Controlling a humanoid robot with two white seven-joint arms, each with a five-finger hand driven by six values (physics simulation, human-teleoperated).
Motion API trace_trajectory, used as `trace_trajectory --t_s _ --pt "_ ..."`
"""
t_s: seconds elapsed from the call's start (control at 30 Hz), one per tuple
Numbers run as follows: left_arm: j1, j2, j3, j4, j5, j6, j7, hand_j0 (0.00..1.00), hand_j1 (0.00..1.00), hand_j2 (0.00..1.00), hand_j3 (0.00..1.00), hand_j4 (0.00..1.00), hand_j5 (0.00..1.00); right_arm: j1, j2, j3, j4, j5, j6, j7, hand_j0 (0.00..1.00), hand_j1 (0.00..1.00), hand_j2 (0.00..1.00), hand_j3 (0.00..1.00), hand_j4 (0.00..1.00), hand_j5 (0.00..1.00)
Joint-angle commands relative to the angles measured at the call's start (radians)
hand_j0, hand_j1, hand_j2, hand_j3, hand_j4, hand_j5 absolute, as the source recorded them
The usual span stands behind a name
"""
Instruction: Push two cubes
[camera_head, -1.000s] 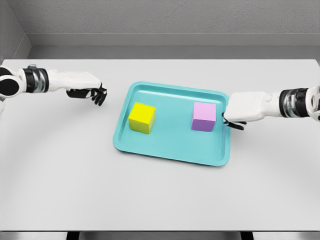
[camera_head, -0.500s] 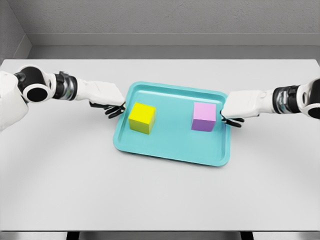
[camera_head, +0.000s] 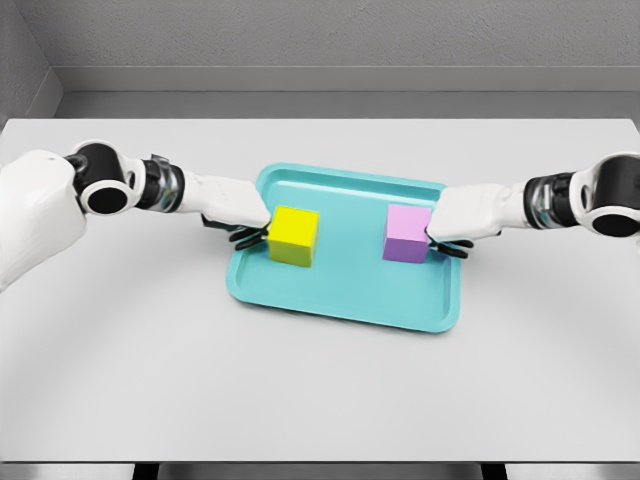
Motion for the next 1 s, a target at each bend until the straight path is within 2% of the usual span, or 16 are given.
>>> trace_trajectory --t_s 0.0,0.17,0.2,0.23,0.3,0.43,0.53,0.67,0.97 --pt "0.000 -0.017 -0.008 0.002 -0.009 -0.008 0.004 0.04 0.04 0.04 0.04 0.04 0.04 -0.002 0.013 0.001 0.000 -0.003 0.002 0.000 0.00 0.00 0.00 0.00 0.00 0.00" --pt "-0.002 -0.035 -0.007 0.003 -0.001 -0.008 0.004 0.04 0.04 0.04 0.04 0.04 0.04 -0.023 -0.003 -0.038 0.006 -0.006 0.002 0.000 0.00 0.00 0.00 0.00 0.00 0.00" --pt "-0.002 -0.038 -0.007 0.005 -0.001 -0.008 0.004 0.04 0.04 0.04 0.04 0.04 0.04 -0.023 -0.047 -0.054 0.009 -0.014 0.002 0.000 0.00 0.00 0.00 0.00 0.00 0.00" --pt "-0.003 -0.040 -0.007 0.006 0.001 -0.008 0.004 0.04 0.04 0.04 0.04 0.04 0.04 -0.020 -0.056 -0.068 0.010 -0.015 0.002 0.000 0.00 0.00 0.00 0.00 0.00 0.00" --pt "-0.005 -0.041 -0.007 0.003 0.001 -0.008 0.004 0.04 0.04 0.04 0.04 0.04 0.04 -0.012 -0.056 -0.048 0.049 -0.008 0.002 0.000 0.00 0.00 0.00 0.00 0.00 0.00" --pt "-0.006 -0.052 -0.007 0.005 0.001 -0.008 0.004 0.04 0.04 0.04 0.04 0.04 0.04 -0.014 -0.030 0.014 0.081 -0.002 0.002 0.000 0.00 0.00 0.00 0.00 0.00 0.00" --pt "-0.008 -0.052 -0.004 0.008 0.002 -0.008 0.004 0.04 0.04 0.04 0.04 0.04 0.04 -0.015 0.043 0.054 0.139 0.041 0.002 0.000 0.00 0.00 0.00 0.00 0.00 0.00" --pt "-0.008 -0.066 -0.002 0.008 0.002 -0.008 0.004 0.04 0.04 0.04 0.04 0.04 0.04 -0.029 0.048 0.055 0.141 0.047 0.002 0.000 0.00 0.00 0.00 0.00 0.00 0.00" --pt "-0.012 -0.089 0.004 0.008 0.008 -0.008 0.004 0.04 0.04 0.04 0.04 0.04 0.04 -0.049 0.125 0.060 0.141 0.047 0.002 0.000 0.00 0.00 0.00 0.00 0.00 0.00"
